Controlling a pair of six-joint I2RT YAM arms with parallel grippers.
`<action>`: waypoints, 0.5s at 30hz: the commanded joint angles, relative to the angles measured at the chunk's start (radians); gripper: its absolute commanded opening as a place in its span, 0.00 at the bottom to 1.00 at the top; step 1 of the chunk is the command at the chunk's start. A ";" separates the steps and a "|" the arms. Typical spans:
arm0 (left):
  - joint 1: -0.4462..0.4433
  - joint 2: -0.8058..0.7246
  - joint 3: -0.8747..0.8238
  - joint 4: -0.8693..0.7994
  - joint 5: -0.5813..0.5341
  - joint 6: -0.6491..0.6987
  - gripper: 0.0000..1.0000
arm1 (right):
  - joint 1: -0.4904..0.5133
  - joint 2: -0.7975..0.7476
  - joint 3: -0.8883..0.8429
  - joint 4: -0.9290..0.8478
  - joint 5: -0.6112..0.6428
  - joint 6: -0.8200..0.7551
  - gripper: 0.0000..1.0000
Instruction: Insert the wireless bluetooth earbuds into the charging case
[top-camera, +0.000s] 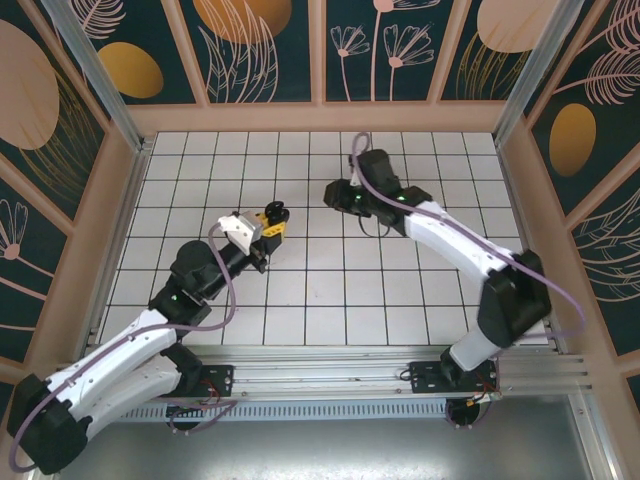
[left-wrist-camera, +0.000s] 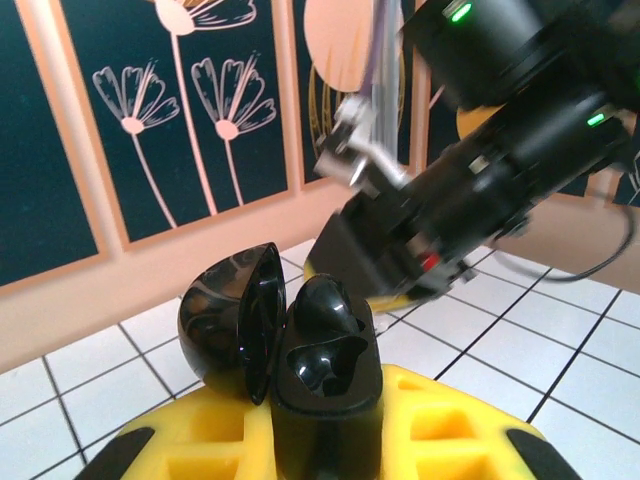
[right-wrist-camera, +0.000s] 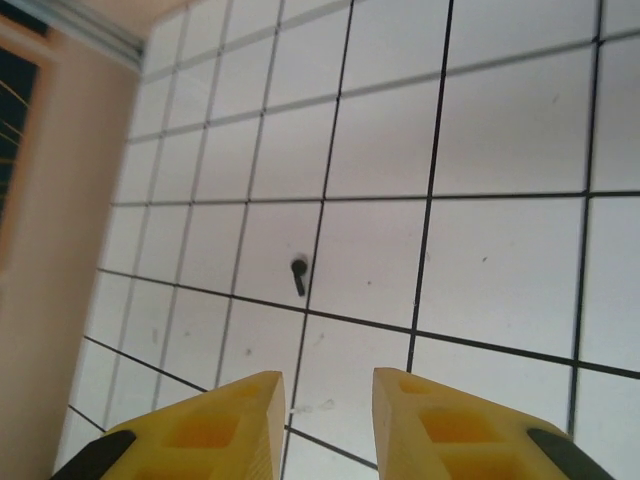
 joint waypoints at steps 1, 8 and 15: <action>-0.006 -0.056 -0.021 -0.097 -0.050 -0.006 0.00 | 0.042 0.151 0.134 0.043 -0.058 -0.050 0.28; -0.006 -0.132 -0.033 -0.176 -0.061 -0.013 0.00 | 0.139 0.554 0.566 -0.139 0.011 -0.118 0.26; -0.006 -0.168 -0.040 -0.200 -0.064 -0.016 0.00 | 0.192 0.845 0.934 -0.353 0.112 -0.117 0.35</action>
